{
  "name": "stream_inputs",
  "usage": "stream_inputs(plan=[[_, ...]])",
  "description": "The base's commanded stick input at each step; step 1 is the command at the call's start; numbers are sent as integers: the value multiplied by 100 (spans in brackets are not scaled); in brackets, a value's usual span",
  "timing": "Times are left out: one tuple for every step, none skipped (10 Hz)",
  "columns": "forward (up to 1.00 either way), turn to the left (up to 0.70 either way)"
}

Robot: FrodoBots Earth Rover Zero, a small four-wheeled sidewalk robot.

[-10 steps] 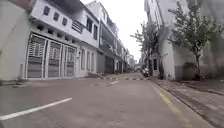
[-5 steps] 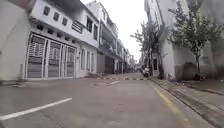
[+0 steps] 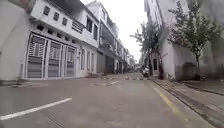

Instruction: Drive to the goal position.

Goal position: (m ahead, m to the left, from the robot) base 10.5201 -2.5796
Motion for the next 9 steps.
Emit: stream_inputs(plan=[[0, -50], [0, -50], [0, -50], [0, -50], [0, -50], [0, -50], [0, -50], [0, -50], [0, -50]])
